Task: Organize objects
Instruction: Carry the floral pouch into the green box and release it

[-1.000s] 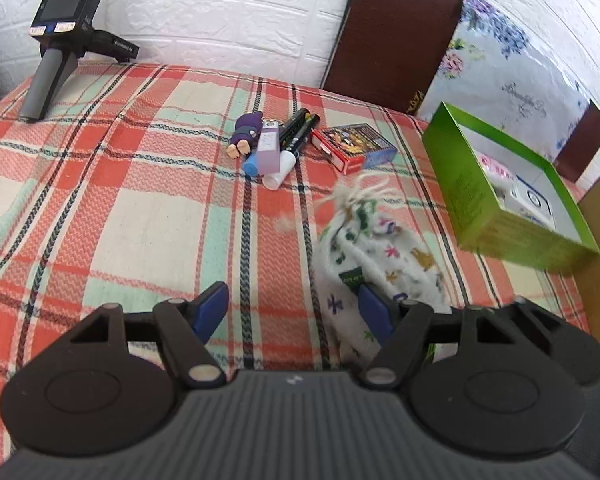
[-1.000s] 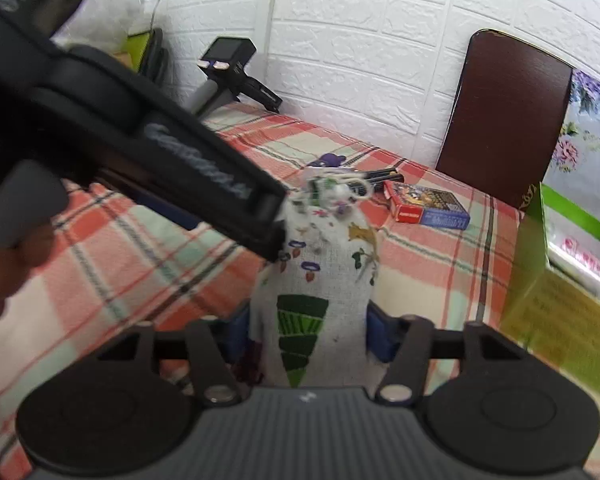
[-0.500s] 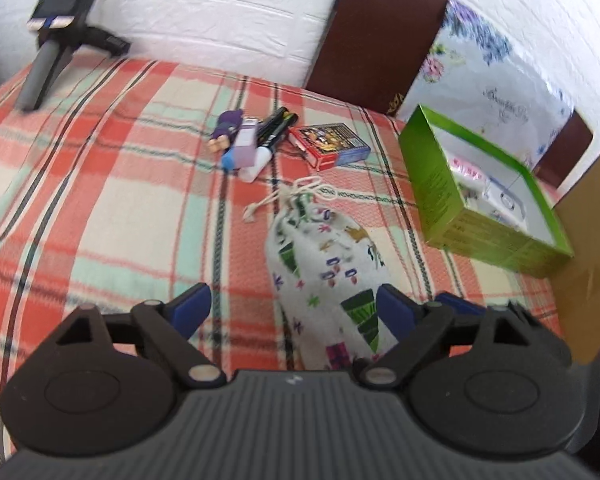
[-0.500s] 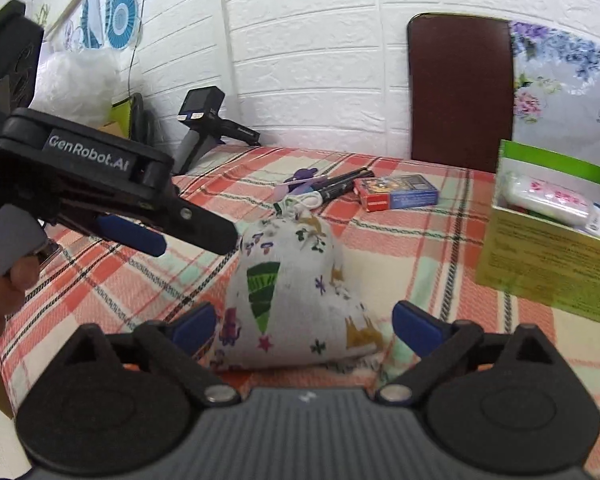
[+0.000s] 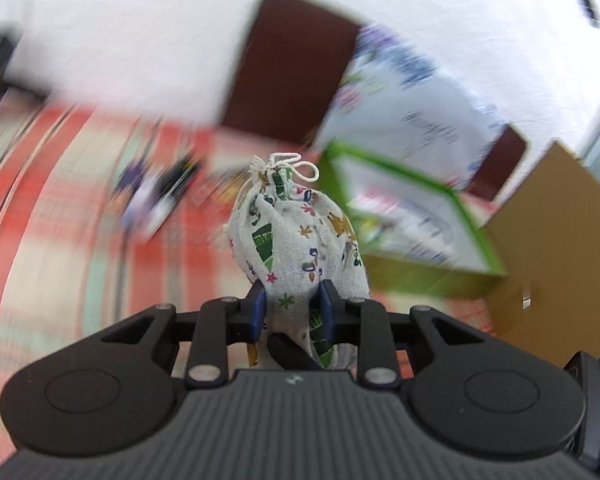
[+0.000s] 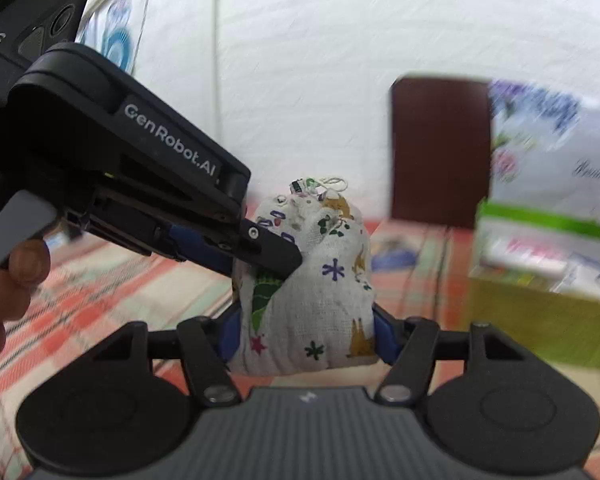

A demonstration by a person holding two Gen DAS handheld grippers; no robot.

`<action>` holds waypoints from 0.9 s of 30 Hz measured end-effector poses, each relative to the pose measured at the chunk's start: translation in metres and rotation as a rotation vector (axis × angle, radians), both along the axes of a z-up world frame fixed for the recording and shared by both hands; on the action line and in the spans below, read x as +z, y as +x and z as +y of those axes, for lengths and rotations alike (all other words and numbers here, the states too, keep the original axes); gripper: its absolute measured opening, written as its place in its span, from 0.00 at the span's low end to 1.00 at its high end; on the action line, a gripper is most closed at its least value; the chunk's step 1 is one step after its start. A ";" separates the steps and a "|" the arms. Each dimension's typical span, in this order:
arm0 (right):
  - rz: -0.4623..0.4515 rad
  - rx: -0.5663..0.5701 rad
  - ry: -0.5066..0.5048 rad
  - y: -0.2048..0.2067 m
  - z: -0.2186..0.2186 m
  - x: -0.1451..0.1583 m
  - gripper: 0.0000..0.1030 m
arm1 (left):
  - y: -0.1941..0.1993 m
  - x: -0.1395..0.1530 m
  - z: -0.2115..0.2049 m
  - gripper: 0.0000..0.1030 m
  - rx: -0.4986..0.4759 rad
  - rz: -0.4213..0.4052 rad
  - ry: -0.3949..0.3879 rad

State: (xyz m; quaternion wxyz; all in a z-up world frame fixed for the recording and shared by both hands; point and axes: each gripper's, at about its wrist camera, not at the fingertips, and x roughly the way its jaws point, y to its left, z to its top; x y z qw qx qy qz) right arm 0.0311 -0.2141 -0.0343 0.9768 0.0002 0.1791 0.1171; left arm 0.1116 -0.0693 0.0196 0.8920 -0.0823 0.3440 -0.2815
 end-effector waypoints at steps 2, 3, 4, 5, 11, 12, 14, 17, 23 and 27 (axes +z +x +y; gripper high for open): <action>-0.065 -0.051 0.000 0.001 -0.021 0.015 0.60 | 0.006 0.017 -0.024 0.29 -0.056 -0.049 0.007; -0.088 -0.080 0.001 0.002 -0.032 0.021 0.60 | 0.009 0.023 -0.040 0.29 -0.083 -0.063 0.011; -0.105 -0.111 0.003 0.003 -0.045 0.025 0.60 | 0.013 0.028 -0.056 0.29 -0.114 -0.076 0.018; -0.119 -0.145 0.001 0.004 -0.057 0.028 0.60 | 0.017 0.031 -0.073 0.29 -0.141 -0.088 0.027; -0.122 -0.346 0.001 0.017 -0.141 0.033 0.60 | 0.031 0.033 -0.182 0.29 -0.299 -0.133 0.100; -0.111 -0.380 0.001 0.020 -0.155 0.032 0.60 | 0.034 0.030 -0.198 0.30 -0.315 -0.121 0.111; -0.080 -0.453 0.010 0.032 -0.181 0.028 0.61 | 0.040 0.023 -0.226 0.51 -0.322 -0.097 0.144; 0.016 -0.581 0.068 0.063 -0.220 0.012 0.87 | 0.043 0.007 -0.256 0.64 -0.249 -0.138 0.253; -0.032 -0.608 -0.007 0.064 -0.216 -0.014 0.95 | 0.027 -0.011 -0.247 0.81 -0.262 -0.236 0.347; -0.089 -0.601 -0.068 0.051 -0.201 -0.013 0.96 | 0.027 -0.010 -0.227 0.84 -0.230 -0.173 0.298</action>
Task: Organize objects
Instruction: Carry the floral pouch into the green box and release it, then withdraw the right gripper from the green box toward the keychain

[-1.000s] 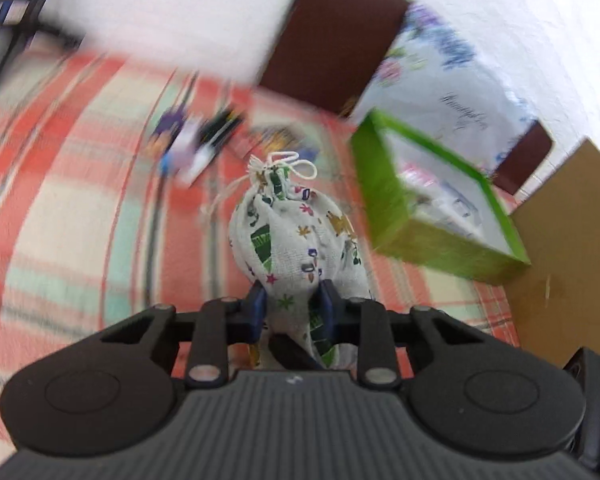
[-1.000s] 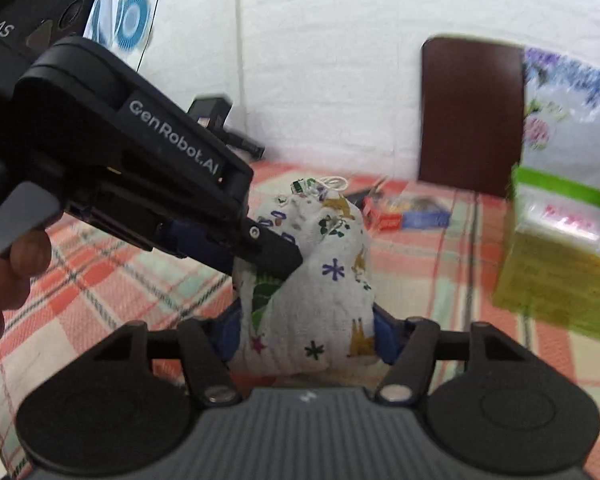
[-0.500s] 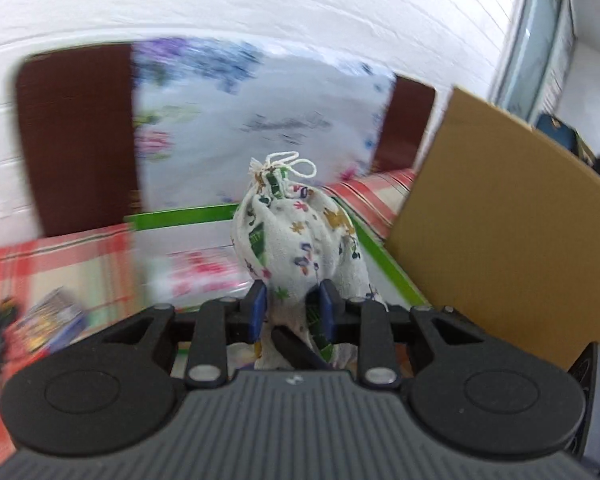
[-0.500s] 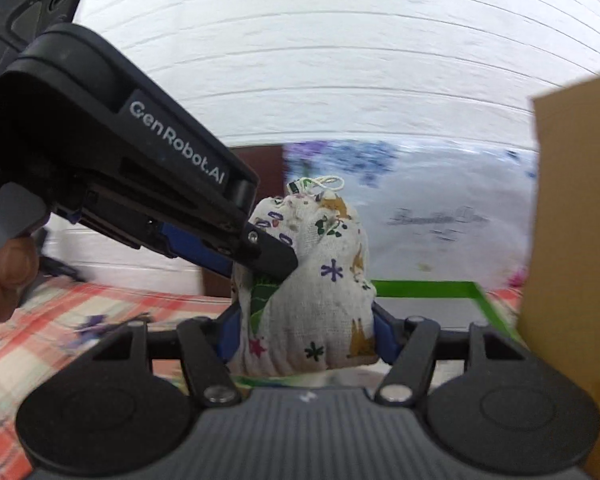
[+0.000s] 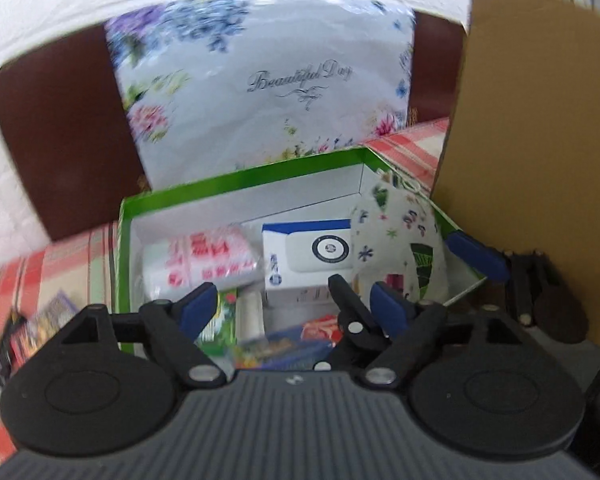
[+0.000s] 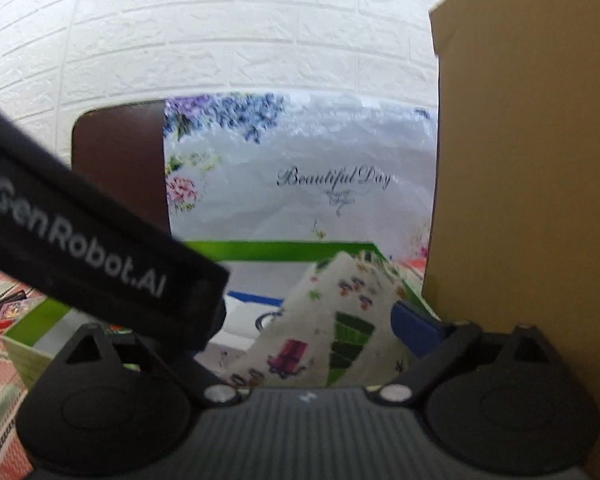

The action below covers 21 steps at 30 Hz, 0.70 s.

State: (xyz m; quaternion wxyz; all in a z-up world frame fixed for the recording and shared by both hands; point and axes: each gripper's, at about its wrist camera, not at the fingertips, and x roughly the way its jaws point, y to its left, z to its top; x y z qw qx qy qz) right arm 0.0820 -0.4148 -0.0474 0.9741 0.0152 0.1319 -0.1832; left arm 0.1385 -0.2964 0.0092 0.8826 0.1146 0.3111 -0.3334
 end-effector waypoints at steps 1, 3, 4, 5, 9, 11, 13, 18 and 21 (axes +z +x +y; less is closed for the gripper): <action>-0.008 0.007 -0.013 -0.004 0.004 0.002 0.97 | -0.002 0.002 0.007 0.86 0.008 0.018 -0.013; -0.025 0.020 -0.024 -0.013 0.012 0.004 0.97 | -0.006 0.004 0.018 0.88 0.011 0.034 -0.025; -0.029 0.025 -0.029 -0.018 0.016 0.004 0.97 | -0.009 0.005 0.023 0.88 0.008 0.034 -0.027; -0.029 0.029 -0.034 -0.023 0.020 0.004 0.97 | -0.013 0.006 0.029 0.88 0.008 0.031 -0.027; -0.018 0.064 -0.025 -0.036 0.036 0.005 0.97 | -0.026 0.008 0.051 0.88 0.053 0.004 -0.017; 0.009 0.085 -0.016 -0.036 0.043 0.003 0.97 | -0.029 0.009 0.064 0.88 0.088 0.002 -0.016; 0.036 0.102 -0.002 -0.041 0.050 0.002 0.97 | -0.032 0.011 0.078 0.88 0.117 0.002 -0.021; 0.093 0.162 0.084 -0.054 0.070 0.005 0.95 | -0.043 0.012 0.111 0.88 0.192 -0.032 -0.009; 0.119 0.181 0.133 -0.059 0.079 0.004 0.94 | -0.049 0.010 0.127 0.88 0.224 -0.045 -0.005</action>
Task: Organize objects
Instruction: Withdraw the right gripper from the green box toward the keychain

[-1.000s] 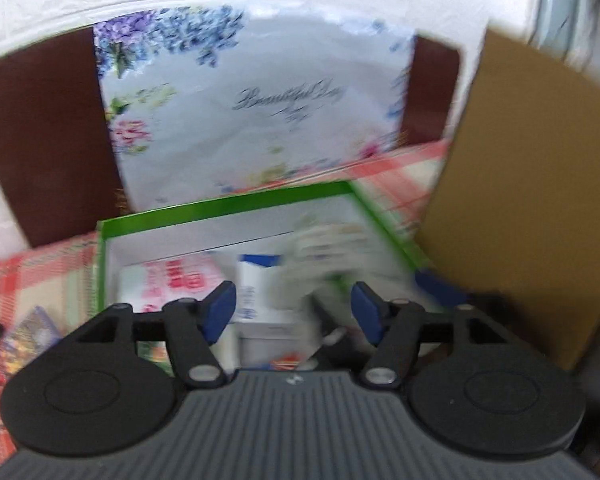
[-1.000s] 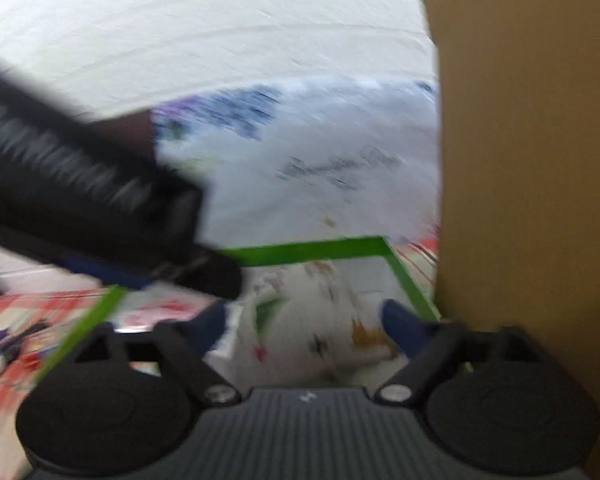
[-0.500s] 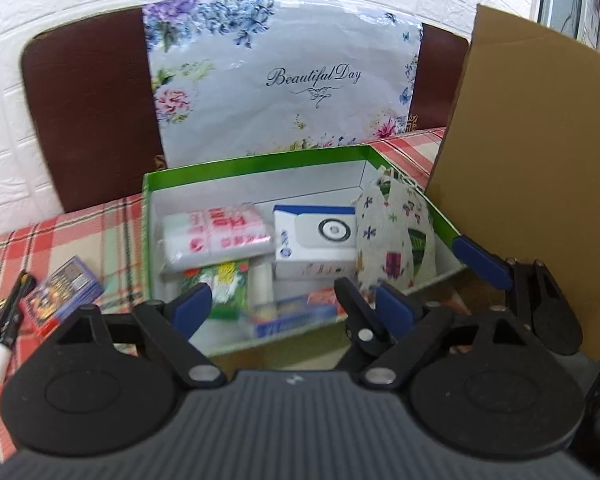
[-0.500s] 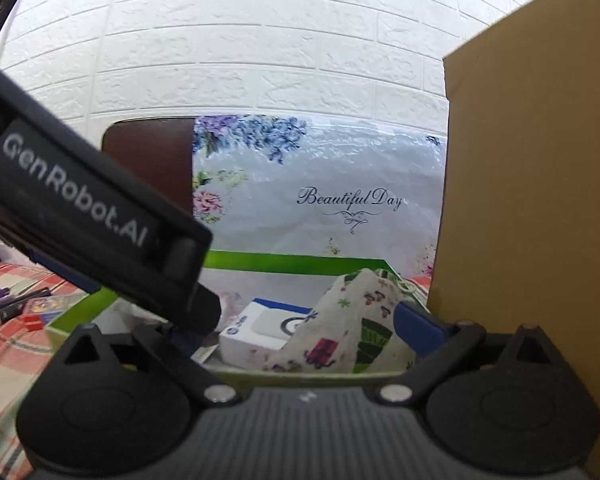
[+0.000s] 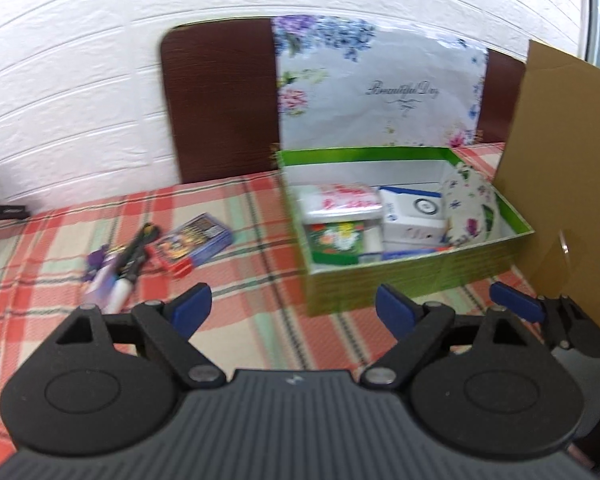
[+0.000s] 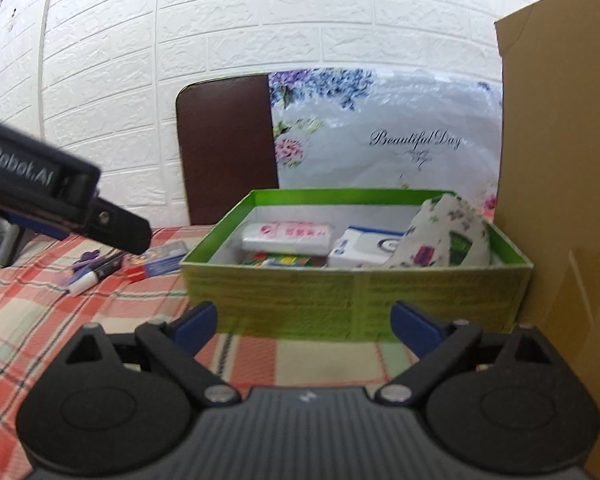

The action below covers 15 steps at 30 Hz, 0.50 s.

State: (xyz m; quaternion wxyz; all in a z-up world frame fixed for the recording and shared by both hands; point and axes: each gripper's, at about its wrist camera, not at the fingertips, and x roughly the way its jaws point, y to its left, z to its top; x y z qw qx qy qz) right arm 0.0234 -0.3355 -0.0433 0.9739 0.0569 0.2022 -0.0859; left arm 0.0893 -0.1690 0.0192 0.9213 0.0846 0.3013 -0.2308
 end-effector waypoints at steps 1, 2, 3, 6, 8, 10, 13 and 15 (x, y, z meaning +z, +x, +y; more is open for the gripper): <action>0.006 0.006 0.017 -0.001 0.003 0.001 0.93 | -0.001 -0.001 0.006 0.88 0.010 -0.002 0.001; 0.011 0.011 0.033 -0.003 0.006 0.002 0.93 | -0.002 -0.002 0.011 0.88 0.021 -0.002 0.001; 0.015 0.018 0.044 -0.003 0.010 0.003 0.93 | -0.003 -0.003 0.017 0.88 0.030 -0.003 0.000; 0.018 0.048 0.045 -0.004 0.026 0.008 0.92 | -0.004 -0.005 0.035 0.88 0.062 -0.010 -0.004; 0.019 0.074 0.029 -0.005 0.039 0.012 0.91 | -0.004 -0.006 0.047 0.88 0.086 -0.016 -0.008; 0.022 0.102 0.007 -0.004 0.052 0.014 0.91 | -0.002 -0.008 0.059 0.88 0.110 -0.015 -0.012; 0.033 0.141 -0.024 -0.002 0.071 0.015 0.91 | 0.002 -0.014 0.075 0.88 0.146 -0.013 -0.010; 0.045 0.165 -0.036 0.000 0.082 0.015 0.91 | 0.005 -0.018 0.086 0.89 0.171 -0.012 -0.003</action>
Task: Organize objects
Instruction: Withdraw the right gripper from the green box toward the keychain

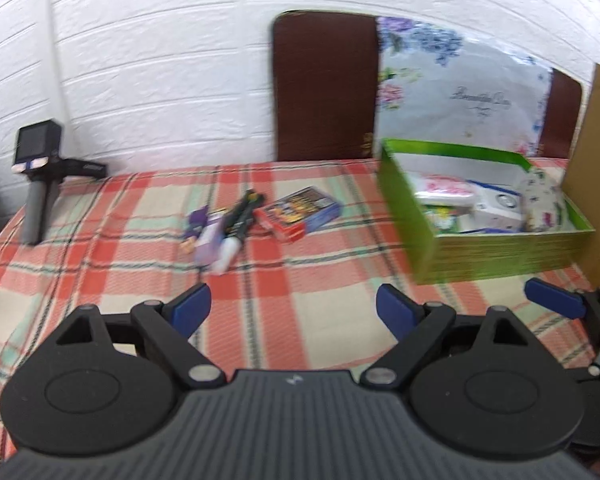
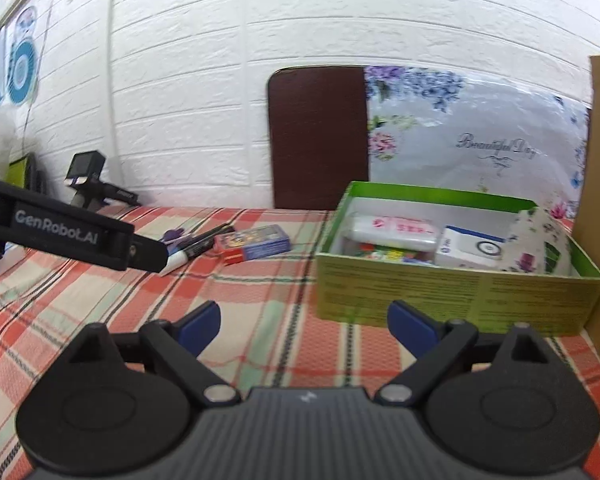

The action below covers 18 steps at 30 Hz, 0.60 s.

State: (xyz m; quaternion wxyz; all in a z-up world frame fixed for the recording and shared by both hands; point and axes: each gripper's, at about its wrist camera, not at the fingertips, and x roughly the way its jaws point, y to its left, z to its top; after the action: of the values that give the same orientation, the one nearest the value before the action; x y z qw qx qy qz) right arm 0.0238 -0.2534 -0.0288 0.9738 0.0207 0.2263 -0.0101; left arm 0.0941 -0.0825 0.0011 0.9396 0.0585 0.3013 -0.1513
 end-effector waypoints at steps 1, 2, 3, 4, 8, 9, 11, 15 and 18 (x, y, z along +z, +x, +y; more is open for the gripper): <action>0.007 0.013 -0.006 0.002 0.006 0.000 0.91 | 0.002 -0.003 0.005 0.89 0.013 0.002 0.003; 0.013 0.024 -0.011 0.004 0.011 -0.001 0.91 | 0.003 -0.006 0.011 0.89 0.027 0.005 0.004; 0.020 0.036 -0.015 0.006 0.016 -0.002 0.91 | 0.006 -0.009 0.017 0.89 0.041 0.008 0.004; 0.027 0.049 -0.020 0.008 0.022 -0.003 0.91 | 0.008 -0.012 0.024 0.89 0.056 0.011 0.005; 0.053 0.108 -0.049 0.018 0.043 -0.008 0.91 | 0.021 -0.031 0.054 0.89 0.132 0.027 0.014; 0.059 0.122 -0.056 0.021 0.048 -0.009 0.91 | 0.024 -0.037 0.062 0.89 0.155 0.031 0.021; 0.074 0.151 -0.067 0.027 0.056 -0.014 0.91 | 0.031 -0.048 0.078 0.89 0.202 0.047 0.030; 0.130 0.185 -0.037 0.053 0.066 -0.020 0.88 | 0.046 -0.072 0.115 0.89 0.292 0.097 -0.002; 0.161 0.189 0.030 0.084 0.070 -0.018 0.81 | 0.045 -0.084 0.134 0.91 0.318 0.019 -0.006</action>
State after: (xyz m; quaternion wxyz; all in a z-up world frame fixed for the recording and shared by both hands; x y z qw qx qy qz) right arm 0.1076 -0.1836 -0.0467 0.9487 0.0130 0.3049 0.0833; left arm 0.1388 0.0513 -0.0833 0.9490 0.0055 0.3153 -0.0019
